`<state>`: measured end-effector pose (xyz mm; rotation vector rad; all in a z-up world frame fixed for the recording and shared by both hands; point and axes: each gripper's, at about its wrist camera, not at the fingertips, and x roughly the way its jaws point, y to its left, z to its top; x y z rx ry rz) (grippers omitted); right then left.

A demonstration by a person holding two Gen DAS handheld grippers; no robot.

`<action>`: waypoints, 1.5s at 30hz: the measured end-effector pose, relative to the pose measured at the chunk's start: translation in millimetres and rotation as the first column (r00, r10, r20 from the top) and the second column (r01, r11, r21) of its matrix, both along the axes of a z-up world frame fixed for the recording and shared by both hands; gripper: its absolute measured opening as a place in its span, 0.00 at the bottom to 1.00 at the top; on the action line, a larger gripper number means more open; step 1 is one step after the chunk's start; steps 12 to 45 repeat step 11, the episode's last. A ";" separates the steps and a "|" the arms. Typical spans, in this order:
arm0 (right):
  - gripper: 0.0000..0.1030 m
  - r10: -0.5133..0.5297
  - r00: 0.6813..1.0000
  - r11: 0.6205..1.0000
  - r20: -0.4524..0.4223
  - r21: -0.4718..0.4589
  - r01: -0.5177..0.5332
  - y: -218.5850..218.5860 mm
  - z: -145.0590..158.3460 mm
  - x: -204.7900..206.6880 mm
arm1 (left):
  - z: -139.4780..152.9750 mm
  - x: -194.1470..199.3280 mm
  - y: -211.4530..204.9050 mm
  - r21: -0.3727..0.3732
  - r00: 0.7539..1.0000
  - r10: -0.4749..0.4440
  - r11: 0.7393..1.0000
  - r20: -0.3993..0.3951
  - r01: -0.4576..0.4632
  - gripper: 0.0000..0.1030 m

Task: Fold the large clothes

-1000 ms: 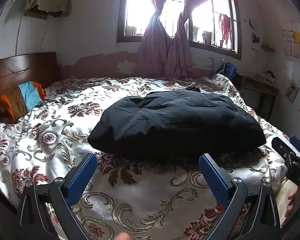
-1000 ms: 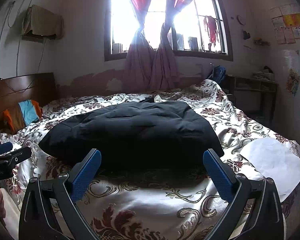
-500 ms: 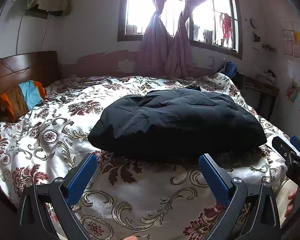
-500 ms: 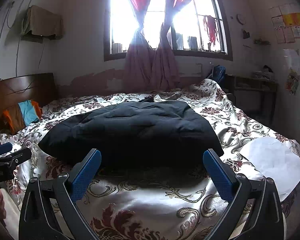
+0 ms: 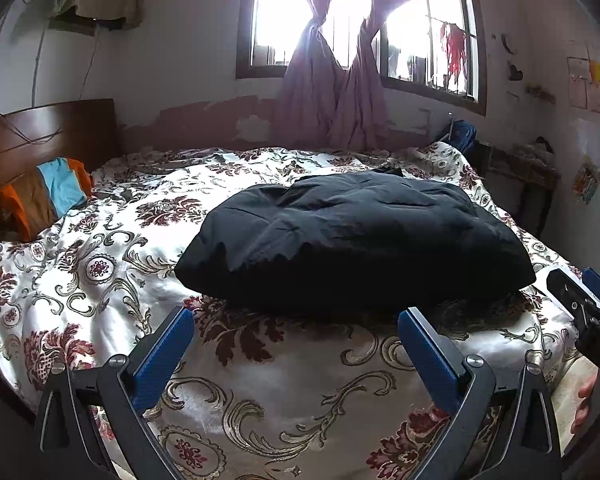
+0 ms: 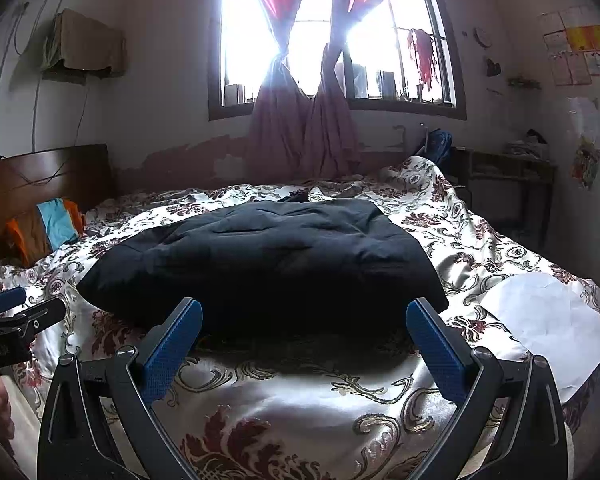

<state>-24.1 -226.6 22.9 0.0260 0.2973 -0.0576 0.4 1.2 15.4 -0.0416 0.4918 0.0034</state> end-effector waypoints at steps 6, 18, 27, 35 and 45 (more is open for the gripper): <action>0.98 -0.003 1.000 1.000 -0.007 0.006 0.003 -0.5 -0.3 1.1 | -2.3 0.0 -1.0 0.012 1.000 0.008 1.000 -0.001 -0.008 1.00; 0.98 -0.004 1.000 1.000 -0.012 0.011 0.004 -1.5 -1.1 2.3 | -3.9 1.3 -2.0 0.018 1.000 0.008 1.000 -0.006 -0.008 1.00; 0.98 -0.004 1.000 1.000 -0.012 0.011 0.004 -1.5 -1.1 2.3 | -3.9 1.3 -2.0 0.018 1.000 0.008 1.000 -0.006 -0.008 1.00; 0.98 -0.004 1.000 1.000 -0.012 0.011 0.004 -1.5 -1.1 2.3 | -3.9 1.3 -2.0 0.018 1.000 0.008 1.000 -0.006 -0.008 1.00; 0.98 -0.004 1.000 1.000 -0.012 0.011 0.004 -1.5 -1.1 2.3 | -3.9 1.3 -2.0 0.018 1.000 0.008 1.000 -0.006 -0.008 1.00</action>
